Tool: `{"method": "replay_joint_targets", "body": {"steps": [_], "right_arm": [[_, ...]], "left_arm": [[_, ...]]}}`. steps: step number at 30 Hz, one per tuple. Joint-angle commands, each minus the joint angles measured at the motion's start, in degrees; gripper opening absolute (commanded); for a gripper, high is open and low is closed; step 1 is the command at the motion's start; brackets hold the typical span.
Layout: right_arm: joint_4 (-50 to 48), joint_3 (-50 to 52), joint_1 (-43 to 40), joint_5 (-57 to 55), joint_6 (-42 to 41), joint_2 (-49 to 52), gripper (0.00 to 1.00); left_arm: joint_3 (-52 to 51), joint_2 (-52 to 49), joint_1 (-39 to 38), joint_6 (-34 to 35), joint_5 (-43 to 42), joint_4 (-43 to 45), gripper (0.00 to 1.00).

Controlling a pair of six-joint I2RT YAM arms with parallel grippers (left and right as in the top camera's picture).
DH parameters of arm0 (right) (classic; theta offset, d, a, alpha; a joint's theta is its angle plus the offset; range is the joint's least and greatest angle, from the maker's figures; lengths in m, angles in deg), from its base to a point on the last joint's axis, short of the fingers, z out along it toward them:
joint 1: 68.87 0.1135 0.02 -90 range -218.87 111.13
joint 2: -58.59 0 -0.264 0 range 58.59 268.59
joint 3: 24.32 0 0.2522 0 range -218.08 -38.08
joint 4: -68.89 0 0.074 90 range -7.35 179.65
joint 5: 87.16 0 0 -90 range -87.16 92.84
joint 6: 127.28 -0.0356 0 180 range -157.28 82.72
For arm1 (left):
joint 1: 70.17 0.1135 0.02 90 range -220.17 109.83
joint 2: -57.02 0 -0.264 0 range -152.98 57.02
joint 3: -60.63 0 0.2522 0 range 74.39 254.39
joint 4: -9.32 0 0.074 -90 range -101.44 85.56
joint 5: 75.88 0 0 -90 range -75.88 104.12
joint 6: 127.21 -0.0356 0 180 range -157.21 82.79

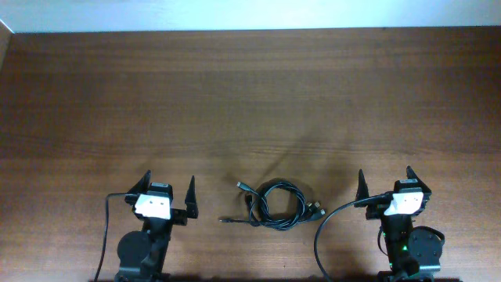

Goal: Untangle cables
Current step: 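Move the left gripper down onto the black cable bundle and grasp it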

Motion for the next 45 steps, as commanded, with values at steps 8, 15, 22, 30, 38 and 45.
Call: {"method": "replay_joint_targets", "body": {"steps": [8,15,22,30,38,45], "right_arm": [[0.4,0.3,-0.5,-0.7,0.4,-0.7,0.99],[0.4,0.3,-0.5,-0.7,0.4,-0.7,0.99],[0.4,0.3,-0.5,-0.7,0.4,-0.7,0.99],[0.4,0.3,-0.5,-0.7,0.4,-0.7,0.99],[0.4,0.3,-0.5,-0.7,0.4,-0.6,0.99],[0.4,0.3,-0.5,-0.7,0.4,-0.6,0.99]], "left_arm": [[11.0,-14.9,0.2,-5.5,-14.7,-5.2,0.99],[28.5,-32.9,0.2,-10.6,-25.1,-17.5,0.99],[41.3,-52.2,-3.3,-19.1,-28.9,-30.4,0.99],[45.9,-64.8,-17.5,-15.1,-19.9,-33.5,0.99],[45.9,-71.8,-24.2,-10.7,-17.9,-33.9,0.99],[45.8,-74.5,-25.0,-5.8,-18.5,-33.8,0.99]]}}
